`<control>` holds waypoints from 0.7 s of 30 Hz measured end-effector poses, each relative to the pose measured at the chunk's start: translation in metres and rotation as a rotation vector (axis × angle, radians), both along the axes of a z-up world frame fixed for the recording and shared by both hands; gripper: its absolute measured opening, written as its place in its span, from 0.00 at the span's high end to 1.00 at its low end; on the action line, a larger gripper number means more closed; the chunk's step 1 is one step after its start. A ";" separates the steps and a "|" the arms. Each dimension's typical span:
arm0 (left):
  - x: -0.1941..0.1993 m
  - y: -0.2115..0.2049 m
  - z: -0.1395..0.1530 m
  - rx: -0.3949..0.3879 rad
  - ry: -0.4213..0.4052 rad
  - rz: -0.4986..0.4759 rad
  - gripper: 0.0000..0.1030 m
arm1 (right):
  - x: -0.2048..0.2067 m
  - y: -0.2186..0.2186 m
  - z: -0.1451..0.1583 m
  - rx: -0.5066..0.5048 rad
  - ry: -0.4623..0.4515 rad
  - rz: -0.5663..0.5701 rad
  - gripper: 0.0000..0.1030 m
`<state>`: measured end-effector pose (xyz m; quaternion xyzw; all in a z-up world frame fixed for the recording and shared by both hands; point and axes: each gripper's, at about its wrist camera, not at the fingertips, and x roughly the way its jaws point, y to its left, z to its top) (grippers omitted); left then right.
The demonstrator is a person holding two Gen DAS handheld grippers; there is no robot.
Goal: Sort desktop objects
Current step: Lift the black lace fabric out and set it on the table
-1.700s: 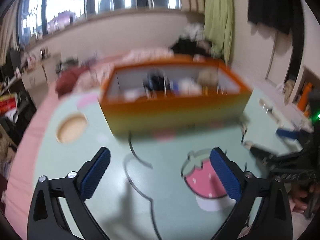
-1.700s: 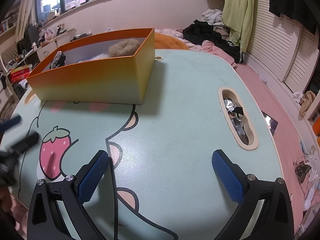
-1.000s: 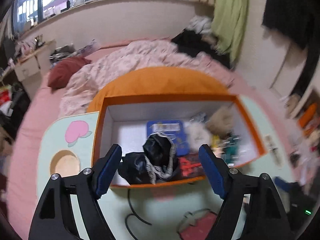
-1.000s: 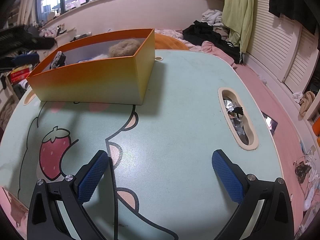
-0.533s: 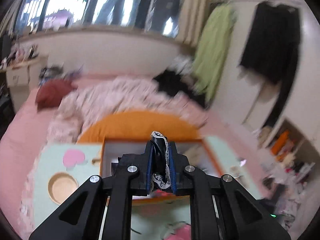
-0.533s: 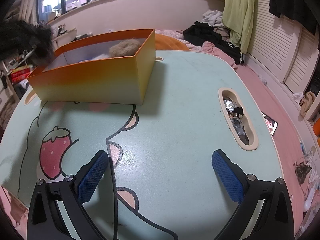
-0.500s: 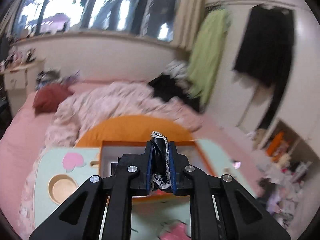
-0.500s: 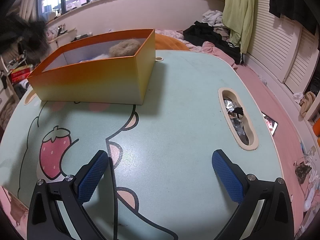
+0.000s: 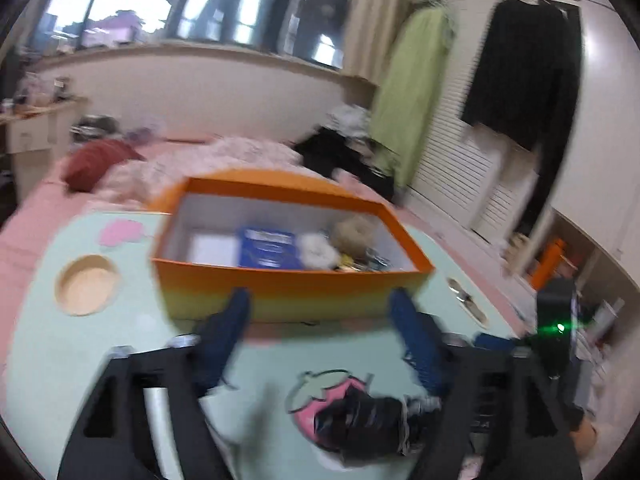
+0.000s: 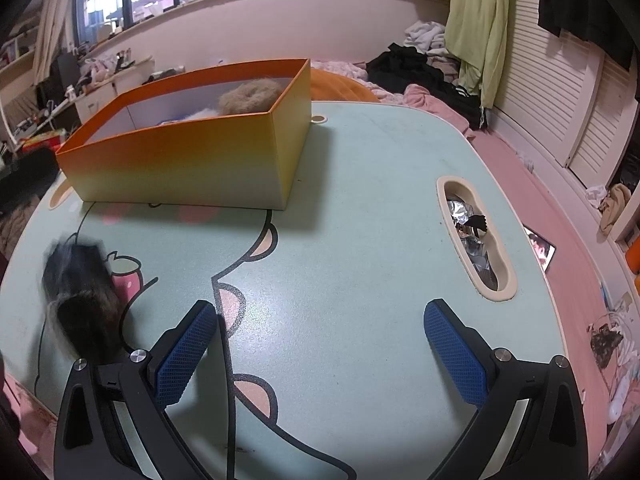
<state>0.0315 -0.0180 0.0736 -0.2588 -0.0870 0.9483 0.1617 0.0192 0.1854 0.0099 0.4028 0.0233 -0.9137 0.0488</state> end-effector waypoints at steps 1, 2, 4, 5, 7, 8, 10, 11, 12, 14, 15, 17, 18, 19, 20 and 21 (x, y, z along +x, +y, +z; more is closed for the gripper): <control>0.007 -0.002 0.000 -0.016 -0.005 -0.010 0.17 | 0.000 0.000 0.000 0.000 0.000 0.000 0.00; 0.009 -0.003 -0.001 -0.034 -0.023 -0.037 0.17 | 0.000 0.000 0.001 0.000 0.000 0.000 0.00; 0.017 -0.004 -0.008 -0.083 -0.089 -0.095 0.17 | 0.000 0.000 0.000 -0.001 0.001 0.000 0.00; 0.024 -0.004 -0.014 -0.107 -0.107 -0.111 0.17 | 0.000 0.000 0.000 -0.001 0.004 0.000 0.00; 0.042 0.004 -0.027 -0.177 -0.128 -0.159 0.17 | 0.002 -0.001 0.001 -0.001 0.008 0.001 0.00; 0.047 0.010 -0.032 -0.210 -0.133 -0.182 0.17 | 0.002 -0.001 0.001 -0.002 0.009 0.001 0.00; 0.053 0.023 -0.043 -0.307 -0.150 -0.194 0.17 | 0.002 -0.001 0.001 -0.002 0.009 0.002 0.00; 0.052 0.032 -0.053 -0.396 -0.175 -0.146 0.17 | 0.003 -0.001 0.001 -0.003 0.011 0.003 0.00; 0.048 0.037 -0.061 -0.450 -0.196 -0.103 0.17 | 0.006 -0.001 0.002 -0.003 0.013 0.004 0.00; 0.038 0.036 -0.067 -0.390 -0.175 -0.045 0.14 | 0.007 -0.001 0.001 -0.003 0.019 0.007 0.00; 0.029 0.032 -0.071 -0.332 -0.206 -0.019 0.12 | 0.007 -0.002 0.002 -0.002 0.024 0.011 0.00; 0.018 0.029 -0.073 -0.309 -0.204 0.043 0.05 | 0.007 -0.001 0.001 -0.004 0.032 0.021 0.00; 0.012 0.028 -0.076 -0.302 -0.196 0.064 0.05 | 0.008 -0.001 0.002 -0.005 0.039 0.026 0.03; 0.008 0.029 -0.076 -0.300 -0.199 0.060 0.05 | 0.009 0.000 0.002 -0.009 0.046 0.027 0.08; 0.007 0.030 -0.076 -0.298 -0.197 0.055 0.04 | 0.010 0.002 0.006 -0.031 0.058 0.036 0.19; 0.007 0.030 -0.076 -0.299 -0.197 0.054 0.03 | 0.011 0.003 0.008 -0.046 0.064 0.044 0.28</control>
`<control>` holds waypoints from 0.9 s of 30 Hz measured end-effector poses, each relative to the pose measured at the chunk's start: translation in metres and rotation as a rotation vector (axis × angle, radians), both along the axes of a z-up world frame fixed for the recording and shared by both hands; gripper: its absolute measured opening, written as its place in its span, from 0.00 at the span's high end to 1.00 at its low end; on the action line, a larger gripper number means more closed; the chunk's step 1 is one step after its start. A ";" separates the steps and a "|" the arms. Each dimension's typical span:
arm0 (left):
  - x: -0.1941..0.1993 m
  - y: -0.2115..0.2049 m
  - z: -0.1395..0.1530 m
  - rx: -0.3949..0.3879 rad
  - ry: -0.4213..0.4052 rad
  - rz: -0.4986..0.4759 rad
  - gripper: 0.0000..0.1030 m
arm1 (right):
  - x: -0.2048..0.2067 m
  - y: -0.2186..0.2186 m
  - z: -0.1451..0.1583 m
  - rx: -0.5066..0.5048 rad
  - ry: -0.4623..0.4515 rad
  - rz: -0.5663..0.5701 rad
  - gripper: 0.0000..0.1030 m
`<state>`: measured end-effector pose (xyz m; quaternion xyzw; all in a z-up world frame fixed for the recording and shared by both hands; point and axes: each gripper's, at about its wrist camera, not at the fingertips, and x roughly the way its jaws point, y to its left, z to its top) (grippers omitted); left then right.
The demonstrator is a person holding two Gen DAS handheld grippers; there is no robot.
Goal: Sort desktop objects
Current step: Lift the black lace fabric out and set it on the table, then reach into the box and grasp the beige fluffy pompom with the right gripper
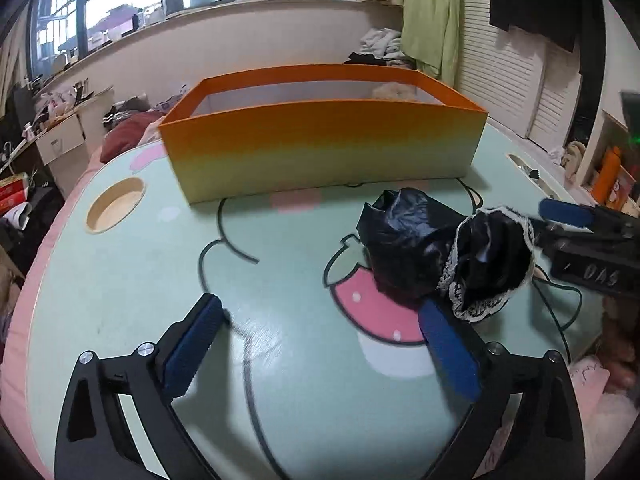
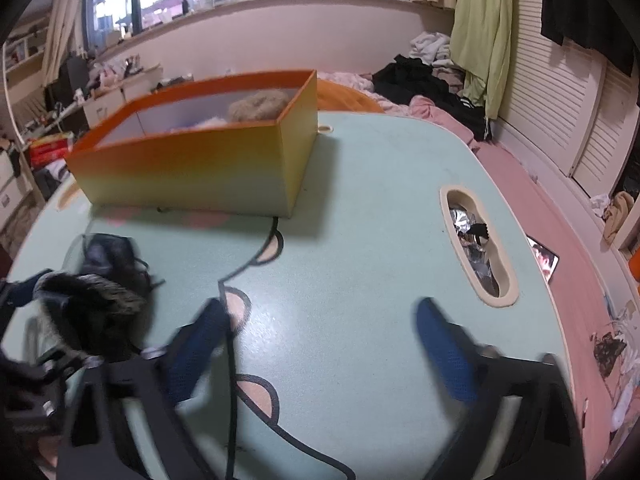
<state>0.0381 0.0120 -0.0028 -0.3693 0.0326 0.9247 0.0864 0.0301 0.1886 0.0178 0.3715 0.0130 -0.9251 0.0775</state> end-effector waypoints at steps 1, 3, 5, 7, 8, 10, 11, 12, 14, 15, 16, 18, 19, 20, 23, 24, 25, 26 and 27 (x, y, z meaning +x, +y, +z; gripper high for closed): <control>0.001 0.000 0.000 -0.001 0.001 0.000 0.03 | 0.001 0.003 0.007 -0.025 0.023 0.015 0.31; 0.003 0.000 -0.001 0.000 0.008 -0.004 0.03 | 0.000 0.006 0.023 -0.047 0.059 0.024 0.42; 0.000 -0.003 -0.001 0.001 0.010 -0.004 0.03 | -0.008 0.013 0.045 -0.123 0.062 0.045 0.44; 0.003 -0.002 -0.001 -0.001 0.013 -0.008 0.02 | -0.027 0.012 0.065 -0.223 0.016 0.113 0.47; 0.004 -0.002 -0.002 -0.001 0.014 -0.012 0.02 | -0.041 0.007 0.073 -0.251 -0.022 0.147 0.57; 0.003 -0.002 -0.001 -0.002 0.015 -0.017 0.02 | -0.069 -0.009 0.086 -0.237 -0.064 0.180 0.76; 0.004 0.000 -0.001 -0.002 0.014 -0.016 0.02 | -0.087 -0.023 0.092 -0.193 -0.066 0.180 0.78; 0.004 0.000 -0.001 -0.001 0.014 -0.017 0.02 | -0.097 -0.030 0.092 -0.166 -0.072 0.180 0.78; 0.004 0.000 -0.001 -0.001 0.014 -0.018 0.02 | -0.120 -0.052 0.089 -0.092 -0.083 0.178 0.78; 0.003 0.000 0.000 -0.001 0.014 -0.020 0.02 | -0.125 -0.060 0.088 -0.057 -0.080 0.170 0.77; 0.003 0.000 0.000 -0.001 0.015 -0.022 0.02 | -0.136 -0.075 0.085 0.029 -0.071 0.158 0.75; 0.004 0.000 0.001 -0.001 0.014 -0.026 0.02 | -0.146 -0.090 0.073 0.134 -0.061 0.158 0.66; 0.004 0.000 0.001 -0.001 0.014 -0.027 0.02 | -0.152 -0.092 0.066 0.163 -0.079 0.166 0.64; 0.003 0.000 0.001 -0.001 0.014 -0.030 0.02 | -0.162 -0.096 0.054 0.188 -0.121 0.178 0.61; 0.003 0.002 0.001 -0.003 0.013 -0.033 0.02 | -0.176 -0.097 0.037 0.239 -0.147 0.148 0.61; 0.003 0.001 0.002 -0.004 0.013 -0.035 0.02 | -0.177 -0.094 0.034 0.246 -0.143 0.140 0.63; 0.003 0.001 0.002 -0.003 0.013 -0.036 0.02 | -0.177 -0.093 0.032 0.238 -0.147 0.133 0.64; 0.003 0.001 0.002 -0.003 0.013 -0.036 0.02 | -0.177 -0.093 0.032 0.225 -0.136 0.136 0.65; 0.003 0.001 0.002 -0.003 0.013 -0.036 0.02 | -0.177 -0.091 0.032 0.210 -0.126 0.140 0.66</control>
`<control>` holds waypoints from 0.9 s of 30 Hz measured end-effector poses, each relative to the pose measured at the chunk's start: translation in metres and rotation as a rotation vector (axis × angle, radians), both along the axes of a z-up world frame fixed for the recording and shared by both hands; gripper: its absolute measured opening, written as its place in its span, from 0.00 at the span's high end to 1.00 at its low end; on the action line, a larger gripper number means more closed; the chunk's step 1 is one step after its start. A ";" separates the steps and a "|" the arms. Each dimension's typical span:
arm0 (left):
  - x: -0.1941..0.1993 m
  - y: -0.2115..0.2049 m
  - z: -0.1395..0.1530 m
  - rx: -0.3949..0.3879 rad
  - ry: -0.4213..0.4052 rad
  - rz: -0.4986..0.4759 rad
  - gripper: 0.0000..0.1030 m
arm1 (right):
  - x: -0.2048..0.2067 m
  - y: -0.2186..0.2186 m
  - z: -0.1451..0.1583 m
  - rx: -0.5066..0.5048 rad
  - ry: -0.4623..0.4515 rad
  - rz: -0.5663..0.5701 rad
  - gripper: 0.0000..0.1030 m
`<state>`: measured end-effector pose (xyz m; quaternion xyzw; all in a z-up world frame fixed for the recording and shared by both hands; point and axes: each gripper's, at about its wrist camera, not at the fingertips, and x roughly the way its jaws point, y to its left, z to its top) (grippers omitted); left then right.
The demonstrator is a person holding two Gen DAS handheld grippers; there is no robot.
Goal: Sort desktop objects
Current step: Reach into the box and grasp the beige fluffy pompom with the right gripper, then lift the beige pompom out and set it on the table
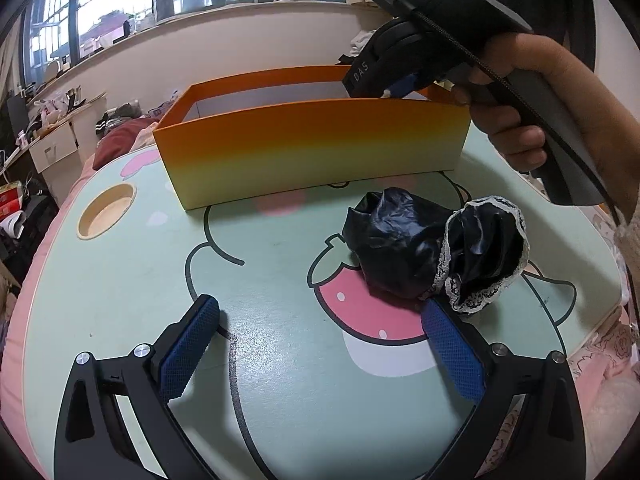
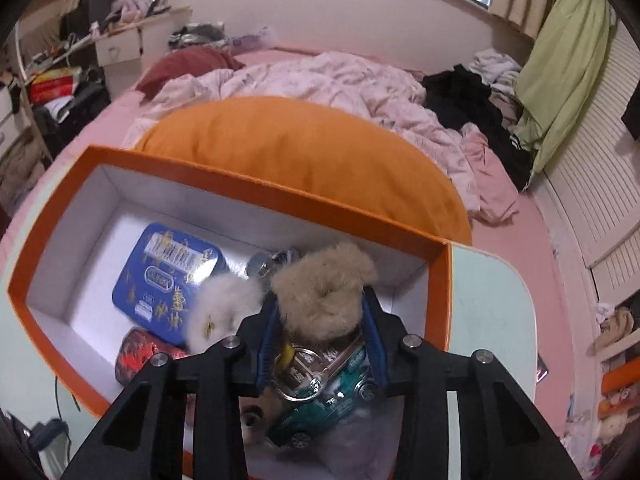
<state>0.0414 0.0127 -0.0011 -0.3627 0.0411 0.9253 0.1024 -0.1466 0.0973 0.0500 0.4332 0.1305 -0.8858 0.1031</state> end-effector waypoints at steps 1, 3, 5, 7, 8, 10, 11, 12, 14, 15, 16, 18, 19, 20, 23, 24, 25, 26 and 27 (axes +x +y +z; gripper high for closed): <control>0.000 0.000 0.000 0.000 0.000 0.000 0.02 | 0.001 0.002 0.001 -0.023 0.011 0.000 0.67; 0.000 0.000 0.000 0.001 0.000 -0.001 0.02 | 0.012 0.012 0.014 -0.128 0.076 0.009 0.68; 0.000 0.000 0.000 0.001 0.000 -0.001 0.02 | 0.035 0.024 0.038 -0.223 0.204 0.018 0.68; 0.000 0.000 0.001 0.002 0.000 -0.001 0.02 | 0.063 0.036 0.057 -0.322 0.272 0.048 0.68; 0.000 0.000 0.001 0.002 0.000 -0.001 0.02 | 0.081 0.045 0.064 -0.373 0.273 0.079 0.68; 0.001 0.000 0.001 0.002 0.000 -0.001 0.02 | 0.108 0.056 0.062 -0.400 0.228 0.121 0.68; 0.001 0.000 0.000 0.001 0.001 -0.001 0.02 | 0.118 0.058 0.056 -0.392 0.191 0.133 0.67; 0.000 -0.001 0.000 0.001 0.000 -0.001 0.02 | 0.126 0.060 0.046 -0.382 0.149 0.139 0.67; 0.000 -0.001 0.000 0.001 0.001 -0.001 0.02 | 0.141 0.064 0.022 -0.364 0.082 0.134 0.67; 0.000 -0.002 0.000 0.002 0.001 -0.002 0.02 | 0.145 0.068 0.012 -0.345 0.067 0.125 0.67; 0.001 -0.002 0.000 0.001 0.001 -0.003 0.02 | 0.148 0.068 0.002 -0.321 0.058 0.117 0.67; 0.002 -0.001 0.000 0.001 0.000 -0.003 0.02 | 0.143 0.064 -0.016 -0.287 0.033 0.112 0.66; 0.002 -0.001 0.000 0.001 0.001 -0.003 0.02 | 0.141 0.063 -0.022 -0.288 0.019 0.107 0.66; 0.002 -0.001 0.000 0.001 0.001 -0.003 0.02 | 0.136 0.065 -0.028 -0.300 0.014 0.086 0.64; 0.002 0.000 0.000 0.002 0.000 -0.002 0.02 | 0.141 0.072 -0.028 -0.358 0.054 0.022 0.44; 0.002 0.000 0.000 0.002 0.001 -0.002 0.02 | 0.147 0.078 -0.025 -0.379 0.079 0.017 0.35; 0.002 0.001 0.000 0.001 0.001 -0.001 0.02 | 0.154 0.083 -0.021 -0.392 0.108 0.015 0.31; 0.002 0.001 0.001 0.001 0.001 -0.002 0.02 | 0.164 0.088 -0.017 -0.387 0.137 0.014 0.24; 0.002 -0.001 0.001 0.001 0.001 -0.002 0.02 | 0.170 0.090 -0.016 -0.370 0.147 0.015 0.20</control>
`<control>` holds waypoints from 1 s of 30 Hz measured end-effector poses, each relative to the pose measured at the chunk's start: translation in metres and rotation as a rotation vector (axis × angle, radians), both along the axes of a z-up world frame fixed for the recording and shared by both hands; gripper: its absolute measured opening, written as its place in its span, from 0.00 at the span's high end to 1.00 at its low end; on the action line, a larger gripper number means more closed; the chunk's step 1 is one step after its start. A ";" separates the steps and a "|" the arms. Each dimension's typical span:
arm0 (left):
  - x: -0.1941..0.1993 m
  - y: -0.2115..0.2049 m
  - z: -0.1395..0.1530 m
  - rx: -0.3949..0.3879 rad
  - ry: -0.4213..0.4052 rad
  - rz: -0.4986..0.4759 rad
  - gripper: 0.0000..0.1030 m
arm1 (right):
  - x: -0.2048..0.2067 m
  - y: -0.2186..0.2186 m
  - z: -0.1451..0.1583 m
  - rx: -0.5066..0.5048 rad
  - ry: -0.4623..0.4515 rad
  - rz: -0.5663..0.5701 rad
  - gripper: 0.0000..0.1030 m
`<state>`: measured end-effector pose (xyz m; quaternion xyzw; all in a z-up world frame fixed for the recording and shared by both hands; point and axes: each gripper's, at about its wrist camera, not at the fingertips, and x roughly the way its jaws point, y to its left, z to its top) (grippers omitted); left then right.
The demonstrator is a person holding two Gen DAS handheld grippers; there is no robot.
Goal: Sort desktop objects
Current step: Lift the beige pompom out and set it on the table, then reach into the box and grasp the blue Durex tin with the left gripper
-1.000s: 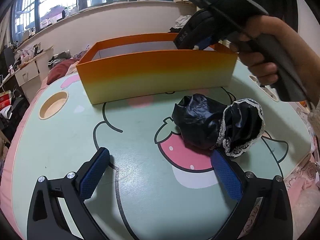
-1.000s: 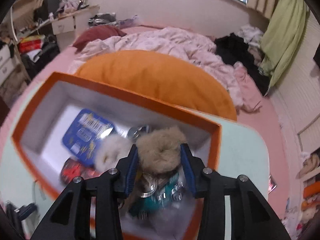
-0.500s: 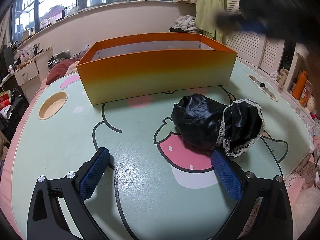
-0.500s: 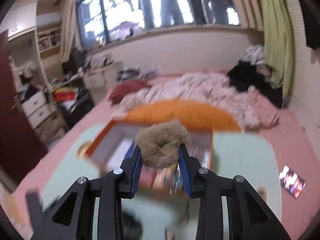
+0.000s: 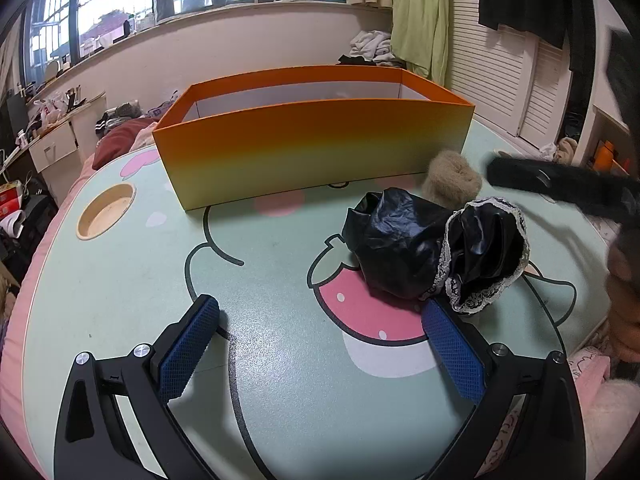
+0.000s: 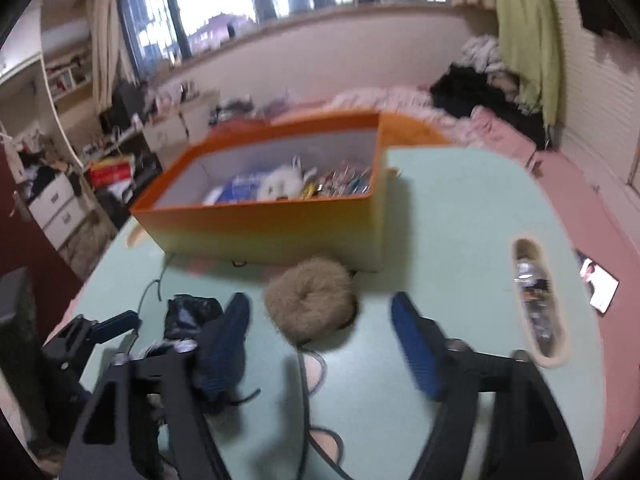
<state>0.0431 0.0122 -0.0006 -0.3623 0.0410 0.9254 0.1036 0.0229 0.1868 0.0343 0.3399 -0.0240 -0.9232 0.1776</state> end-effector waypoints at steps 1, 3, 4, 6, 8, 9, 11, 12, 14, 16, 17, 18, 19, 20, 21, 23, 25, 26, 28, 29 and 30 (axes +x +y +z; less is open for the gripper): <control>0.000 0.000 0.000 0.000 0.000 0.000 0.02 | 0.005 0.000 0.001 0.036 0.002 -0.006 0.19; 0.000 -0.001 0.000 0.000 0.000 -0.001 0.02 | 0.014 -0.001 -0.010 0.101 -0.033 -0.014 0.19; 0.000 -0.001 0.000 0.000 0.000 -0.001 0.02 | 0.016 0.001 -0.018 0.117 -0.063 -0.010 0.19; 0.001 0.000 0.000 -0.004 0.003 -0.001 0.02 | 0.022 -0.002 -0.028 0.184 -0.050 -0.024 0.17; 0.001 0.000 0.000 0.000 0.000 0.000 0.02 | 0.024 -0.006 -0.032 0.225 -0.039 -0.033 0.08; 0.001 0.000 0.001 -0.001 -0.001 0.000 0.02 | 0.024 -0.006 -0.033 0.226 -0.047 -0.036 0.00; 0.002 0.000 0.005 -0.013 0.008 -0.021 0.02 | 0.025 -0.004 -0.033 0.218 -0.051 -0.047 0.00; 0.004 0.000 0.009 -0.039 0.023 -0.033 0.02 | 0.027 -0.003 -0.033 0.217 -0.052 -0.049 0.00; 0.010 -0.005 0.025 -0.087 0.088 -0.038 0.02 | 0.030 -0.001 -0.032 0.217 -0.051 -0.053 0.00; 0.011 -0.012 0.050 -0.078 0.150 -0.043 0.02 | 0.029 0.003 -0.033 0.219 -0.048 -0.046 0.00; 0.010 -0.017 0.073 -0.053 0.201 -0.043 0.05 | 0.030 0.003 -0.034 0.220 -0.048 -0.046 0.00; 0.006 -0.018 0.085 -0.046 0.220 -0.039 0.07 | 0.030 0.003 -0.034 0.217 -0.044 -0.050 0.00; -0.007 -0.020 0.104 -0.039 0.228 -0.032 0.14 | 0.033 0.004 -0.034 0.214 -0.034 -0.059 0.00; -0.018 -0.021 0.113 -0.022 0.213 -0.034 0.20 | 0.027 0.002 -0.035 0.213 -0.033 -0.062 0.00; -0.034 -0.022 0.122 0.013 0.178 -0.043 0.21 | 0.026 0.002 -0.035 0.215 -0.031 -0.062 0.00; -0.088 -0.020 0.126 0.108 -0.004 -0.087 0.21 | 0.025 0.002 -0.033 0.215 -0.035 -0.055 0.00; -0.133 -0.016 0.116 0.128 -0.127 -0.055 0.23 | 0.025 0.003 -0.033 0.214 -0.038 -0.049 0.00; -0.152 -0.012 0.109 0.112 -0.167 -0.040 0.38 | 0.025 0.003 -0.033 0.214 -0.038 -0.047 0.00; -0.179 -0.007 0.093 0.073 -0.252 0.003 0.58 | 0.025 0.000 -0.032 0.212 -0.037 -0.045 0.00; -0.194 -0.003 0.081 0.077 -0.336 0.014 0.58 | 0.024 0.000 -0.032 0.211 -0.037 -0.043 0.00; -0.197 0.001 0.074 0.088 -0.373 0.001 0.58 | 0.025 0.000 -0.032 0.210 -0.036 -0.042 0.00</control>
